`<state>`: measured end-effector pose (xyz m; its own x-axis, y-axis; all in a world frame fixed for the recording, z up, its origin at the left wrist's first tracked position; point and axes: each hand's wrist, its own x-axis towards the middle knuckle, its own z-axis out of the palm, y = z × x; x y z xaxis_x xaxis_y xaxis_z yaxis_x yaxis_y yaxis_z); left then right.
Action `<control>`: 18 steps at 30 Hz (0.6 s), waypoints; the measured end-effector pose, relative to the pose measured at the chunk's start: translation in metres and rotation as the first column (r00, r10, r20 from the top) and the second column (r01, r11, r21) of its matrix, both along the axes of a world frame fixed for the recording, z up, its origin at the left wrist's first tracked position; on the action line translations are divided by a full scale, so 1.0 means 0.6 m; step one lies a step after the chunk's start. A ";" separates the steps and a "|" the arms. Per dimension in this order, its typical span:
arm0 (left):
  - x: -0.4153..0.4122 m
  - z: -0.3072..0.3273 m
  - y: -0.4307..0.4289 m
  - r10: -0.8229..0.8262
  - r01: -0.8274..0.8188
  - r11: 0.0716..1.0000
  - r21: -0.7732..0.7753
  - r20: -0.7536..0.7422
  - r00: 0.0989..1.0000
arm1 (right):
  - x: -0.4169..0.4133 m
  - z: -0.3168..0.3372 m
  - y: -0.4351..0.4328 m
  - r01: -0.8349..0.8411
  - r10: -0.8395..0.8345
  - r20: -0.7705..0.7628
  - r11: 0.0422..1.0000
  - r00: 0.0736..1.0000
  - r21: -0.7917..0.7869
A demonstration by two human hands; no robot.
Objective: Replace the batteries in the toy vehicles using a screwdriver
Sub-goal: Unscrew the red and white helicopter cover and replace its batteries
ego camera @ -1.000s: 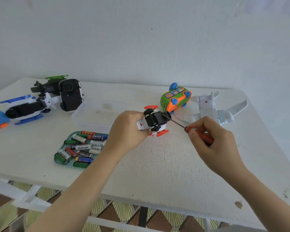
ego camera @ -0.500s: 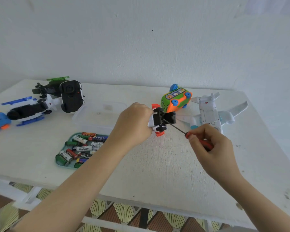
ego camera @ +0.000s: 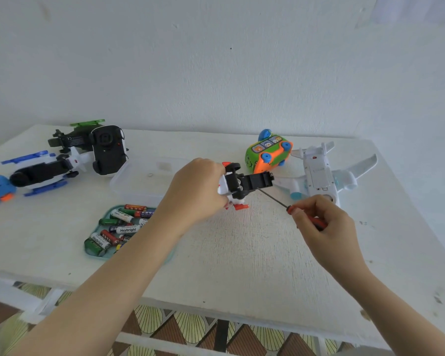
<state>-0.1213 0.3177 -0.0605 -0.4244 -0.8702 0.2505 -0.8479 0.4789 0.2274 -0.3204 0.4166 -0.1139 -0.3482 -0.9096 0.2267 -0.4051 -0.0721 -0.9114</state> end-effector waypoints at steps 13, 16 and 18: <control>0.037 -0.005 0.003 0.132 -0.074 0.976 0.206 -0.282 0.950 | -0.017 -0.015 -0.031 0.053 -0.056 0.070 0.997 0.996 0.056; 0.041 -0.004 0.004 0.137 -0.061 0.968 0.243 -0.312 0.940 | -0.022 -0.018 -0.035 0.064 -0.073 0.106 0.994 0.992 0.087; 0.043 -0.003 0.005 0.150 -0.060 0.960 0.272 -0.325 0.934 | -0.022 -0.019 -0.037 0.074 -0.088 0.129 0.992 0.988 0.105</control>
<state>-0.0955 0.3205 -0.0622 -0.2556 -0.9583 0.1278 -0.7398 0.2790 0.6122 -0.3338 0.3946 -0.1252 -0.4425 -0.8930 0.0826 -0.2802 0.0502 -0.9586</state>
